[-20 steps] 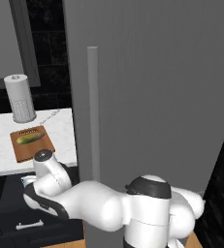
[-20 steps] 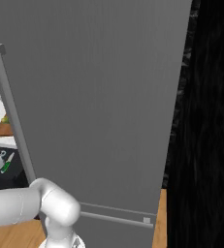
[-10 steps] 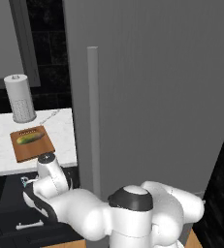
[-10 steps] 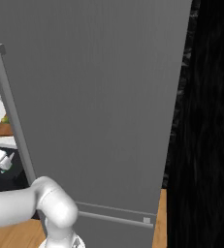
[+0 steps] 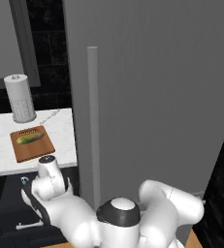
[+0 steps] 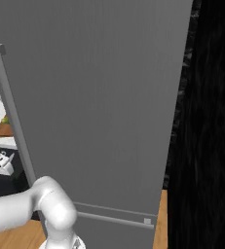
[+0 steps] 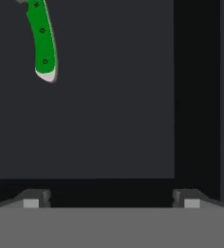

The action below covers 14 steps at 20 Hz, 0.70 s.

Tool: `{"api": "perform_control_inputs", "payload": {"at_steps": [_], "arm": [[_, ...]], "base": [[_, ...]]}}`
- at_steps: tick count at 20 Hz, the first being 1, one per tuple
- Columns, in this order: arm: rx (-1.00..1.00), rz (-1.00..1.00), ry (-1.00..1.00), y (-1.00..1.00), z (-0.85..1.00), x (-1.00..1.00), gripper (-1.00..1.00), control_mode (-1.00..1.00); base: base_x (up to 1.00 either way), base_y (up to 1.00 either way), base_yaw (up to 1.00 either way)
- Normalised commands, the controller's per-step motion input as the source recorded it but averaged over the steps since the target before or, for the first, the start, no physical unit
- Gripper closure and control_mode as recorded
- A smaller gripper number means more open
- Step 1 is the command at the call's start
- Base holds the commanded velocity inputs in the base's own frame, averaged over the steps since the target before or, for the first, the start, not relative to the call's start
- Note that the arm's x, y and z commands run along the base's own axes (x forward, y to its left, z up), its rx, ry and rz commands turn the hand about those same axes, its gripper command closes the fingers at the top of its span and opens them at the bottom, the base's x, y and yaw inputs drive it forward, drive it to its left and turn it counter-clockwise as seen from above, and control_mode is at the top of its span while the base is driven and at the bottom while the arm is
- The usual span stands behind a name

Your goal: Place the appropriate cutting tool for cutting the cucumber skin on the cutting board.

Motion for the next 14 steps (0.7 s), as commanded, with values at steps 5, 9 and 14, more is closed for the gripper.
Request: {"api": "perform_control_inputs", "payload": {"at_steps": [5, 9, 14], "arm": [[-0.05, 0.05, 0.25, 0.10, -0.04, -0.44, -1.00, -1.00], [-0.02, 0.05, 0.20, 0.04, -0.09, -0.65, -1.00, -1.00], [0.00, 0.03, 0.15, 0.00, -0.08, -0.83, -1.00, -1.00]], "base": [[0.00, 0.00, 0.00], [0.00, 0.00, 0.00], [0.00, 0.00, 0.00]]}}
